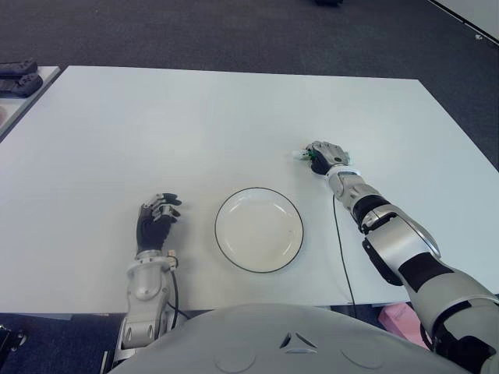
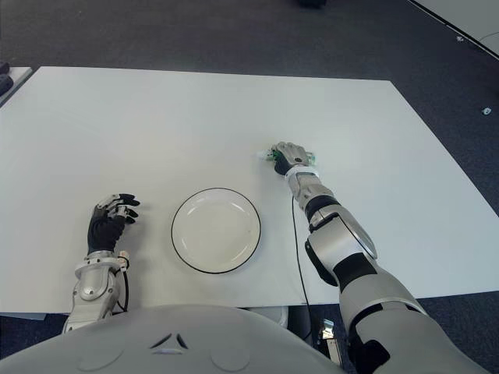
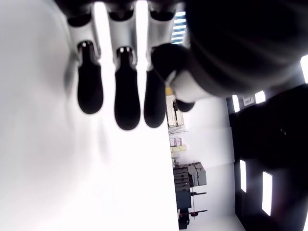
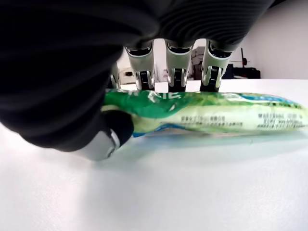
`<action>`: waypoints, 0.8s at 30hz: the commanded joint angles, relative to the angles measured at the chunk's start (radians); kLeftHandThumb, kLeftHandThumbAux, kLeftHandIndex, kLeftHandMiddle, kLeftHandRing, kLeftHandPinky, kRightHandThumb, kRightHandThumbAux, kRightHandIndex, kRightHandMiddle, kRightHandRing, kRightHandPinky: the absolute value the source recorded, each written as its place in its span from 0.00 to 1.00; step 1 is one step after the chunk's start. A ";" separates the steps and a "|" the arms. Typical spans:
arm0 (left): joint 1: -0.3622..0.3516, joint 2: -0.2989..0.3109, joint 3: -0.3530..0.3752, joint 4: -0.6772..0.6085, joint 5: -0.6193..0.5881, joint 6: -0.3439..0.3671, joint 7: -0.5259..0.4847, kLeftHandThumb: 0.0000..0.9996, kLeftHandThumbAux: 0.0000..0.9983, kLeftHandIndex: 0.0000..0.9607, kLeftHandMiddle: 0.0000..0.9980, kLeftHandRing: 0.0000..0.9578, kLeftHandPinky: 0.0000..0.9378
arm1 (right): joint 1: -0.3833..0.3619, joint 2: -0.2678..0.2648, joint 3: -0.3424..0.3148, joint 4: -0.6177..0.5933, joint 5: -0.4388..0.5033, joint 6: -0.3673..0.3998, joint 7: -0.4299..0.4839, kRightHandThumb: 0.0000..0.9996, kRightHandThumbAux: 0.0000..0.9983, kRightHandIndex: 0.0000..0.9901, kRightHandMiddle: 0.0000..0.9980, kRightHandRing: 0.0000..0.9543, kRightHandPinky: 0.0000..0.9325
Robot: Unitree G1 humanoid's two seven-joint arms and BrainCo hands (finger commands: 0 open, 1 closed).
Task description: Put the toothpaste on the table into the plate.
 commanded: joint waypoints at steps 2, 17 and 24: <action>-0.003 0.005 0.003 0.010 -0.001 0.008 -0.010 0.84 0.68 0.44 0.48 0.62 0.61 | 0.104 0.025 0.019 0.040 -0.012 -0.011 0.057 0.84 0.68 0.39 0.55 0.79 0.83; -0.004 0.009 -0.002 0.006 0.008 0.017 -0.007 0.83 0.68 0.43 0.48 0.62 0.61 | 0.108 0.013 0.014 0.038 -0.006 -0.004 0.026 0.85 0.68 0.40 0.55 0.85 0.88; -0.005 0.009 -0.003 0.005 0.008 0.019 -0.007 0.83 0.68 0.42 0.48 0.62 0.61 | 0.111 0.016 -0.012 0.035 0.020 -0.006 0.003 0.85 0.68 0.40 0.55 0.86 0.89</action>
